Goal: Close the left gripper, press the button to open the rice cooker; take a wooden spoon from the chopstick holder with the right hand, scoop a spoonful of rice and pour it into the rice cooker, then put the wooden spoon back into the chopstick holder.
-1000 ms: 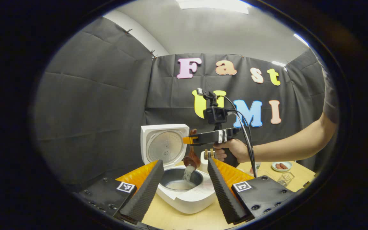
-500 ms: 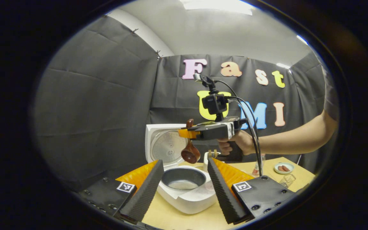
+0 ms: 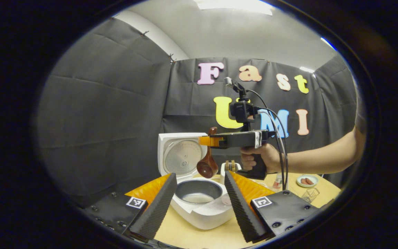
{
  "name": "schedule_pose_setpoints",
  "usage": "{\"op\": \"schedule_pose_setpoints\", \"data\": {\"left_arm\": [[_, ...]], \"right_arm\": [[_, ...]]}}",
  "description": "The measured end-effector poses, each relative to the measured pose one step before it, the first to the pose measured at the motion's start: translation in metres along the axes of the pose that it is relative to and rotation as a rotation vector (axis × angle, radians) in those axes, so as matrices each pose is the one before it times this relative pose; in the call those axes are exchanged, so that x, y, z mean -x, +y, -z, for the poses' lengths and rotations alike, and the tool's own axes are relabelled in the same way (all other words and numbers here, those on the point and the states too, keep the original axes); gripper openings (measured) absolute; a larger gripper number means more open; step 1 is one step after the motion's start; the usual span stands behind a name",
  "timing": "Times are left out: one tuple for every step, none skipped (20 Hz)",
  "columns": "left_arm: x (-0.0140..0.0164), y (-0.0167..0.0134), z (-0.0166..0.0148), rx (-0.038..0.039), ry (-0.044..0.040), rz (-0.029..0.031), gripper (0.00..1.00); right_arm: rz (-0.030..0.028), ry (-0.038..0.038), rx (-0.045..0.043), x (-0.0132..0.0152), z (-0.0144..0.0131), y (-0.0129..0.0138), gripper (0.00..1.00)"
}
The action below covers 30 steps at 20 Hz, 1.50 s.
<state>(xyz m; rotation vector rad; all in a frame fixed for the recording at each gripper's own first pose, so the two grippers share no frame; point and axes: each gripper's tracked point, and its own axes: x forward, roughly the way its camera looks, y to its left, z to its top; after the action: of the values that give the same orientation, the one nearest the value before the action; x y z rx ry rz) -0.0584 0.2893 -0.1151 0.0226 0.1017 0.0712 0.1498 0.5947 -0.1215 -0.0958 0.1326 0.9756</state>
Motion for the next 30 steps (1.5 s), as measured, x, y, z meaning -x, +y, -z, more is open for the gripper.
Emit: {"op": "schedule_pose_setpoints", "data": {"left_arm": [[0.00275,-0.00423,-0.00314,0.00157,-0.00525,0.00933,0.96],[0.00154,-0.00484,-0.00457,0.00115,-0.00509,0.00702,0.96],[0.00072,-0.01098,-0.00196,-0.00078,-0.00233,0.00585,0.95],[0.00013,-0.01006,-0.00235,0.00073,-0.00228,0.00605,0.95],[-0.00078,-0.00977,-0.00152,0.00327,0.00027,0.00976,0.95],[-0.00183,-0.00877,-0.00133,0.00334,0.00091,0.0112,0.96],[-0.0012,-0.00667,-0.00244,-0.00077,-0.00161,0.00115,0.96],[-0.00135,-0.0076,-0.00106,-0.00063,-0.00657,0.00504,0.96],[-0.00162,-0.00927,0.00029,0.00322,0.00071,0.00946,0.96],[-0.00426,-0.01245,0.00128,0.00521,0.00618,0.01763,0.95],[-0.00436,-0.01211,0.00024,-0.00211,-0.00139,0.01664,0.96],[-0.00213,-0.00928,-0.00081,-0.00843,-0.00323,0.01067,0.96],[-0.0029,-0.01051,-0.00045,-0.00515,0.00237,0.01118,0.96],[-0.00382,-0.01005,0.00148,-0.00024,0.00251,0.00973,0.96],[-0.00517,-0.0097,-0.00014,0.00314,-0.00064,0.01323,0.95],[-0.00515,-0.01035,-0.00178,0.00408,-0.00783,0.01134,0.96],[-0.00626,-0.00881,0.0017,0.00795,0.00166,0.01335,0.96],[-0.0058,-0.01014,0.00376,0.00609,0.0158,0.01629,0.96],[-0.00349,-0.00901,-0.00182,-0.00266,0.00109,0.0105,0.96],[-0.00364,-0.00696,-0.0056,-0.00557,-0.01223,0.00635,0.96],[-0.00435,-0.00739,-0.00368,-0.00108,-0.00704,0.00787,0.96],[-0.00355,-0.00903,-0.00203,0.00012,0.00046,0.01047,0.95],[-0.00426,-0.00728,-0.00254,-0.00296,-0.00168,0.01077,0.95],[-0.00371,-0.00663,-0.00084,-0.00413,0.00399,0.01002,0.95],[-0.0046,-0.00464,-0.00004,-0.00279,0.00674,0.00468,0.96],[-0.00221,-0.00429,-0.0007,0.00147,0.00474,0.00197,0.96],[-0.00156,-0.00468,-0.00204,0.00382,-0.00469,0.0006,0.96],[-0.00049,-0.00343,-0.00298,0.00129,-0.01588,-0.00491,0.95],[-0.00184,-0.00126,0.00034,0.00591,-0.00576,-0.00372,0.95],[-0.00257,-0.00334,0.00389,0.00907,0.01152,-0.00125,0.95]], "right_arm": [[0.01205,-0.01789,-0.04189,0.00906,-0.00422,-0.00729,0.09],[0.00985,-0.01914,-0.04454,0.01246,-0.00574,-0.00756,0.09],[0.00854,-0.01996,-0.04728,0.01512,-0.00747,-0.00913,0.09],[0.00575,-0.01501,-0.05026,0.0138,-0.00647,-0.00818,0.09],[0.0094,-0.01326,-0.05175,0.01831,-0.00578,-0.01018,0.09],[0.00999,-0.01091,-0.04877,0.01604,-0.00703,-0.00996,0.09],[0.01304,-0.01617,-0.04377,0.01824,-0.00543,-0.0144,0.09],[0.01487,-0.01462,-0.0322,0.01738,-0.00851,-0.0128,0.09],[0.02258,-0.00972,-0.01997,0.0178,-0.00655,-0.01339,0.09],[0.02552,-0.00491,-0.01261,0.02012,-0.00509,-0.01492,0.09],[0.02194,-0.0044,-0.01,0.01959,-0.00429,-0.01374,0.09],[0.0226,-0.00503,-0.01185,0.01925,-0.00467,-0.01434,0.09],[0.0231,-0.0073,-0.01497,0.01966,-0.00448,-0.01334,0.09],[0.02286,-0.00636,-0.01377,0.01645,-0.0053,-0.01266,0.09],[0.02265,-0.00688,-0.01204,0.01499,-0.0041,-0.01225,0.09],[0.02312,-0.00803,-0.01305,0.01258,-0.00514,-0.01206,0.09],[0.02609,-0.01298,-0.01326,0.01146,-0.00645,-0.01143,0.09],[0.02195,-0.00722,-0.01607,0.01052,-0.00561,-0.01096,0.09],[0.01431,-0.01389,-0.0143,0.01089,-0.00576,-0.0089,0.09],[0.02018,-0.01107,-0.01055,0.01067,-0.00523,-0.01032,0.09],[0.02917,-0.00648,-0.01019,0.009,-0.0052,-0.01345,0.09],[0.02695,-0.00393,-0.00627,0.00976,-0.00294,-0.01276,0.09],[0.01709,-0.00125,-0.00584,0.0111,-0.00245,-0.00979,0.09],[0.01361,-0.00382,-0.00637,0.01054,-0.00322,-0.01066,0.09],[0.01766,-0.00399,-0.0027,0.00883,-0.00189,-0.0118,0.09],[0.02278,-0.00382,-0.00007,0.00937,-0.00279,-0.0131,0.09],[0.0285,-0.00732,0.00275,0.00787,-0.00267,-0.01462,0.09],[0.03589,-0.00793,0.00792,0.00742,-0.00144,-0.01652,0.08],[0.04619,-0.00193,0.00986,0.0061,-0.0001,-0.01889,0.09],[0.04384,0.00435,0.00932,0.00456,0.00124,-0.01739,0.09]]}}
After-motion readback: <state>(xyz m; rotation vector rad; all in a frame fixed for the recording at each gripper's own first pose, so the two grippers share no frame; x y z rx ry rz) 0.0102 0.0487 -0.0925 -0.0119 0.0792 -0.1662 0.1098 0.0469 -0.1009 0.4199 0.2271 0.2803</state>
